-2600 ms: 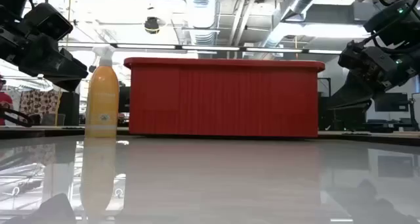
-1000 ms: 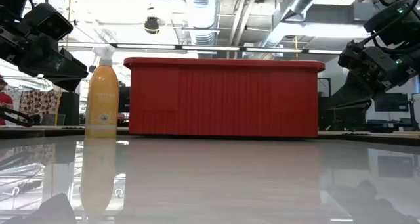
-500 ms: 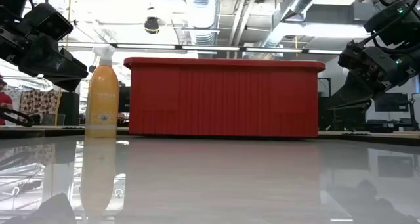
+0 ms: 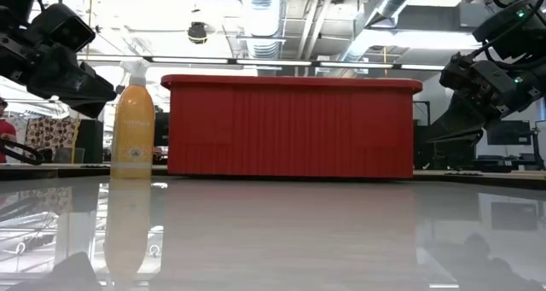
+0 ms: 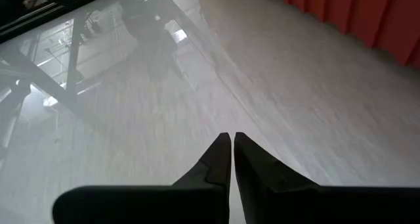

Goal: Fold Laundry from Bin
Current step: Remove the gray pants from the red bin on the table

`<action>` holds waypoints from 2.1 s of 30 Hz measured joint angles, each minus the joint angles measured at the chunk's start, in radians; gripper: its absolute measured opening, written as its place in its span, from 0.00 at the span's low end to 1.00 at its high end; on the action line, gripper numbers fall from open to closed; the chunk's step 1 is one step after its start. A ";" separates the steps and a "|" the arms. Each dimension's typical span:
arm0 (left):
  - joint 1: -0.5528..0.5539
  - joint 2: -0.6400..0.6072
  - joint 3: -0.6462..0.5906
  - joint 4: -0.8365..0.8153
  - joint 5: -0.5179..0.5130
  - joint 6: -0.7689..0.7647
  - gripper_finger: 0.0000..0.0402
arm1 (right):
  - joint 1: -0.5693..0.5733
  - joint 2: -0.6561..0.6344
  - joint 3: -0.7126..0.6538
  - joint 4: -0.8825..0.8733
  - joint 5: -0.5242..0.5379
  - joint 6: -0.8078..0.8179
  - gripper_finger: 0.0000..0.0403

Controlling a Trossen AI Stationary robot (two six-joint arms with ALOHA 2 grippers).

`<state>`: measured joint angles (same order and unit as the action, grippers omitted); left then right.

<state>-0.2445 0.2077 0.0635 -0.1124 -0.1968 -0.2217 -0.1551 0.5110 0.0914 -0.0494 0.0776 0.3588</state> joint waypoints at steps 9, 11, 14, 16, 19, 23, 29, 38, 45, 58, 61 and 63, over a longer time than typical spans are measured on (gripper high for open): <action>0.000 -0.001 -0.001 0.140 -0.219 -0.025 0.00 | 0.000 0.000 0.000 0.000 0.000 0.000 0.12; 0.000 0.000 0.000 0.177 -0.321 0.021 0.00 | 0.000 0.000 0.000 0.000 0.000 -0.001 0.12; 0.001 -0.001 0.000 0.194 -0.498 0.042 0.00 | -0.004 0.000 0.000 0.012 0.002 0.004 0.12; 0.008 0.001 0.000 0.208 -0.594 0.020 0.00 | -0.005 0.000 0.000 0.043 0.002 0.030 0.12; 0.042 0.013 0.000 0.282 -0.539 0.087 0.00 | -0.005 0.000 0.000 0.071 0.002 0.033 0.12; 0.109 0.078 0.001 0.479 -0.335 0.261 0.00 | -0.006 0.000 0.000 0.192 0.002 0.032 0.12; 0.210 0.267 0.004 0.813 -0.389 0.334 0.00 | -0.007 0.000 0.000 0.494 0.002 -0.060 0.12; 0.382 0.719 0.297 0.926 -0.176 0.581 0.00 | -0.011 0.006 0.080 0.591 -0.012 -0.219 0.12; 0.549 1.043 0.765 0.572 -0.137 0.611 0.00 | -0.011 0.056 0.200 0.452 -0.049 -0.340 0.12; 0.791 1.508 1.477 -0.046 -0.045 0.567 0.24 | -0.097 0.237 0.318 0.378 -0.005 -0.436 0.12; 0.846 1.632 1.654 -0.236 0.038 0.534 0.34 | -0.096 0.280 0.346 0.338 -0.005 -0.436 0.12; 0.873 1.716 1.769 -0.345 0.046 0.531 0.39 | -0.096 0.305 0.358 0.327 -0.005 -0.437 0.12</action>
<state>0.6280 1.9237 1.8327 -0.4572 -0.1509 0.3096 -0.2512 0.8155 0.4498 0.2773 0.0731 -0.0778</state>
